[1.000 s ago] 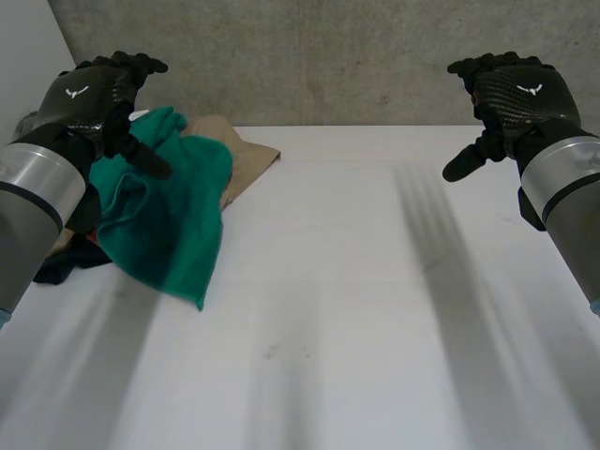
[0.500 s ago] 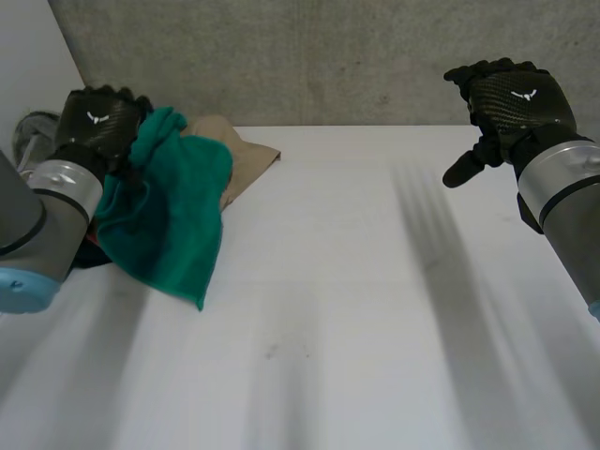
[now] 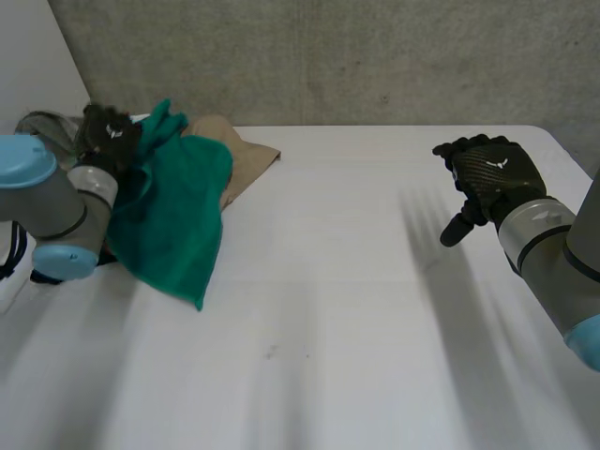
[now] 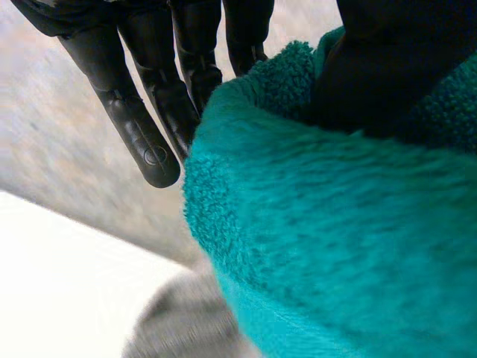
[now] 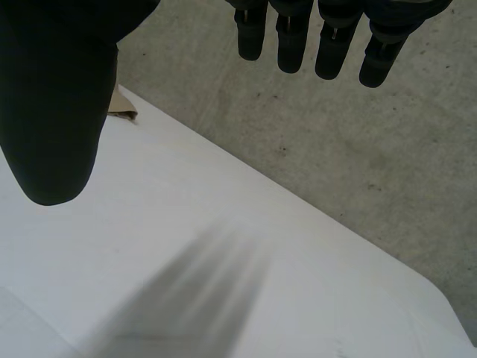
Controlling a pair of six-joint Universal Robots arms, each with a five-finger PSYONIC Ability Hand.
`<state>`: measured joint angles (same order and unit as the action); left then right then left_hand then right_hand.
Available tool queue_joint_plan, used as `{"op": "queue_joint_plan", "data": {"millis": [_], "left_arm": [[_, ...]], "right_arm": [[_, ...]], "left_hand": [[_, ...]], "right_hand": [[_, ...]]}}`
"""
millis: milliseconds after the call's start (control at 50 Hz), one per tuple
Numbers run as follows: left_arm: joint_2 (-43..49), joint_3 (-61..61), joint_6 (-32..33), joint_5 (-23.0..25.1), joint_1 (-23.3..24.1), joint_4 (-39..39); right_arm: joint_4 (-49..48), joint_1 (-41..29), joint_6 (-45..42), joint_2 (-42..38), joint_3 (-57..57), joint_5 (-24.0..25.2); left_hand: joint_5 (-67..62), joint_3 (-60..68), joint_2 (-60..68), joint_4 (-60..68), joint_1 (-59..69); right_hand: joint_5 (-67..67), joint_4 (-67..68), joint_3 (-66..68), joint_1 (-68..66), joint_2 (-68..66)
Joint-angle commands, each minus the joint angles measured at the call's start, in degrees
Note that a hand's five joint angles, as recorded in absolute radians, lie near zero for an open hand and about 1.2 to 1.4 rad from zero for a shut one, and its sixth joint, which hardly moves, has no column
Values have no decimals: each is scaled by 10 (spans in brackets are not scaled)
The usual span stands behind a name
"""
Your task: Fold the laundry.
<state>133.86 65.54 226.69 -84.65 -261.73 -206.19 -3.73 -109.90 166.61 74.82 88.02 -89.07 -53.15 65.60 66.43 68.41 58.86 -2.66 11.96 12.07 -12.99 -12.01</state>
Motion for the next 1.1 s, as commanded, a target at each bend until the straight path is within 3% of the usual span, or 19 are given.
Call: {"op": "queue_joint_plan", "data": {"millis": [20, 180, 300, 380, 460, 580, 700, 780, 880, 960, 980, 1020, 1040, 1060, 1080, 1100], "left_arm": [[-131, 23, -65, -12, 90, -6], [-252, 20, -130, -13, 184, 2], [-254, 2, -144, -31, 292, 8], [-218, -9, -184, -56, 329, 6], [-147, -27, -235, -67, 335, 8], [-68, -31, -244, -69, 344, 11], [-67, -22, -248, -70, 344, 17], [-80, -14, -248, -70, 348, 26], [-118, 12, -251, -70, 347, 30], [-130, 27, -251, -70, 346, 31], [-132, 29, -251, -71, 346, 32], [-139, 35, -252, -75, 345, 33], [-149, 42, -252, -80, 344, 38], [-155, 45, -252, -82, 344, 40], [-163, 49, -252, -85, 342, 44], [-169, 52, -252, -86, 341, 47]], "right_arm": [[0, 2, 5, 4, -17, -2], [23, 0, 12, 4, -17, -3], [45, -1, 81, -3, -19, 14], [49, 1, 121, -3, -19, 32], [51, 2, 144, -6, -18, 43], [62, -2, 158, -41, -9, 47], [76, -8, 192, -107, -16, 53], [73, -11, 250, -146, -47, 84], [73, -50, 340, -238, -135, 133], [72, -100, 361, -291, -188, 140], [71, -105, 362, -301, -196, 138], [70, -110, 359, -314, -216, 131], [72, -110, 357, -320, -229, 122], [72, -109, 356, -318, -232, 113], [72, -108, 353, -316, -236, 100], [71, -106, 348, -311, -236, 86]], "left_hand": [[-168, 144, 136, 116, 211], [-168, 144, 136, 116, 211], [-168, 144, 136, 116, 211], [-168, 144, 136, 116, 211], [-168, 144, 136, 116, 211], [-168, 144, 136, 116, 211], [-168, 144, 136, 116, 211], [-168, 144, 136, 116, 211], [-168, 144, 136, 116, 211], [-168, 144, 136, 116, 211], [-168, 144, 136, 116, 211], [-168, 144, 136, 116, 211], [-168, 144, 136, 116, 211], [-168, 144, 136, 116, 211], [-168, 144, 136, 116, 211], [-168, 144, 136, 116, 211]], "right_hand": [[27, -20, -21, 30, 20], [27, -20, -21, 30, 20], [27, -20, -21, 30, 20], [27, -20, -21, 30, 20], [27, -20, -21, 30, 20], [27, -20, -21, 30, 20], [27, -20, -21, 30, 20], [27, -20, -21, 30, 20], [27, -20, -21, 30, 20], [27, -20, -21, 30, 20], [-6, 13, 12, -2, -12], [-195, 202, 201, -192, -202], [-458, 465, 464, -454, -464], [-589, 596, 594, -585, -595], [-673, 680, 678, -669, -679], [-673, 680, 679, -670, -680]]}}
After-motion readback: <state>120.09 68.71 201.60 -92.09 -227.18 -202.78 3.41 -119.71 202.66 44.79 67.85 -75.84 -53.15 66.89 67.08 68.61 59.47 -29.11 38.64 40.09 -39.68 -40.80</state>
